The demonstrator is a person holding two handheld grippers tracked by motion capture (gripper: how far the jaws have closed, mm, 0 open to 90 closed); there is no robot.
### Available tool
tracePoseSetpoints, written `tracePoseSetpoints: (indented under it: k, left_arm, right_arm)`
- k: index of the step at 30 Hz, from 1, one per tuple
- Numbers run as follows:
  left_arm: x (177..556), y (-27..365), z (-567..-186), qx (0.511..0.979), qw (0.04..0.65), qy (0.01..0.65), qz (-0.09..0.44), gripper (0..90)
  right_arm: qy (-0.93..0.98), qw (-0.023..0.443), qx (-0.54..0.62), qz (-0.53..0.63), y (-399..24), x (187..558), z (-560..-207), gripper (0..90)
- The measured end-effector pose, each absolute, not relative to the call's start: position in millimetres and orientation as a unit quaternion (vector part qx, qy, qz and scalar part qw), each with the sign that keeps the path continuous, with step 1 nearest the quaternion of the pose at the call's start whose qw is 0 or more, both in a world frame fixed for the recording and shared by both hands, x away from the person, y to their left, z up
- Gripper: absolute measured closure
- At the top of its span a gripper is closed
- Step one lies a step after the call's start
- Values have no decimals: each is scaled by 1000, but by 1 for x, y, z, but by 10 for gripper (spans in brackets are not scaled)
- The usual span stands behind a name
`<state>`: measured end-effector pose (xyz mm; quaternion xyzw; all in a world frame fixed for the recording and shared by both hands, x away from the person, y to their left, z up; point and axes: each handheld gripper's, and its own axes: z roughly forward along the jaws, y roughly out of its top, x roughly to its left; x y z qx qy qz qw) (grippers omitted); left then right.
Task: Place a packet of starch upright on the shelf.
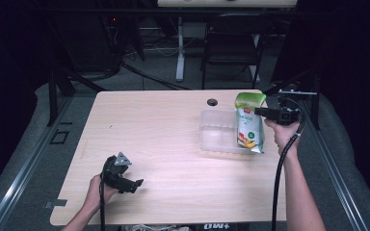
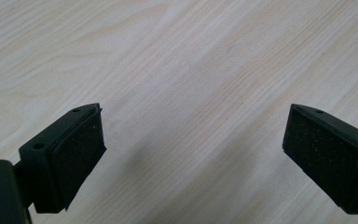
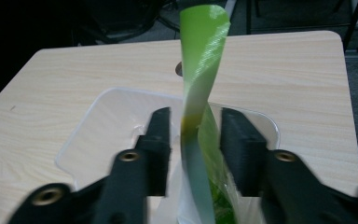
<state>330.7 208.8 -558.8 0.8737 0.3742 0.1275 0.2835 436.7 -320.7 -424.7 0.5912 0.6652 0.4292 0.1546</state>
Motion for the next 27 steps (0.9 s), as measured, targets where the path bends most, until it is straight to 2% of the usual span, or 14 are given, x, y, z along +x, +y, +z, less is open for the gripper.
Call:
tracePoseSetpoints:
  k: [3, 8, 11, 12, 14, 15, 16, 18, 23, 27]
  left_arm:
    - [331, 208, -559, 874, 283, 374, 127, 52]
    - [331, 209, -559, 873, 283, 376, 127, 52]
    - [331, 209, -559, 873, 283, 376, 129, 52]
    - [331, 209, -559, 873, 283, 376, 129, 52]
    - [331, 209, -559, 873, 283, 376, 128, 52]
    - [331, 209, -559, 873, 283, 376, 128, 52]
    - [331, 209, -559, 874, 282, 374, 129, 52]
    - [330, 209, -559, 874, 283, 374, 128, 52]
    - [330, 209, -559, 873, 284, 375, 128, 52]
    - [330, 209, -559, 872, 286, 376, 128, 52]
  right_arm:
    - [681, 135, 587, 415, -323, 444, -427, 422]
    - [694, 124, 581, 407, -320, 455, -427, 241]
    - [705, 124, 575, 395, -315, 461, -426, 258]
    - [710, 123, 573, 391, -313, 462, -426, 285]
    - [715, 128, 574, 377, -309, 465, -427, 407]
    - [723, 126, 571, 367, -307, 467, -427, 419]
    - [729, 126, 567, 362, -304, 468, -429, 500]
    - [735, 127, 568, 348, -301, 470, -430, 559]
    - [729, 126, 575, 351, -300, 470, -433, 811]
    - [714, 136, 584, 361, -302, 465, -435, 890]
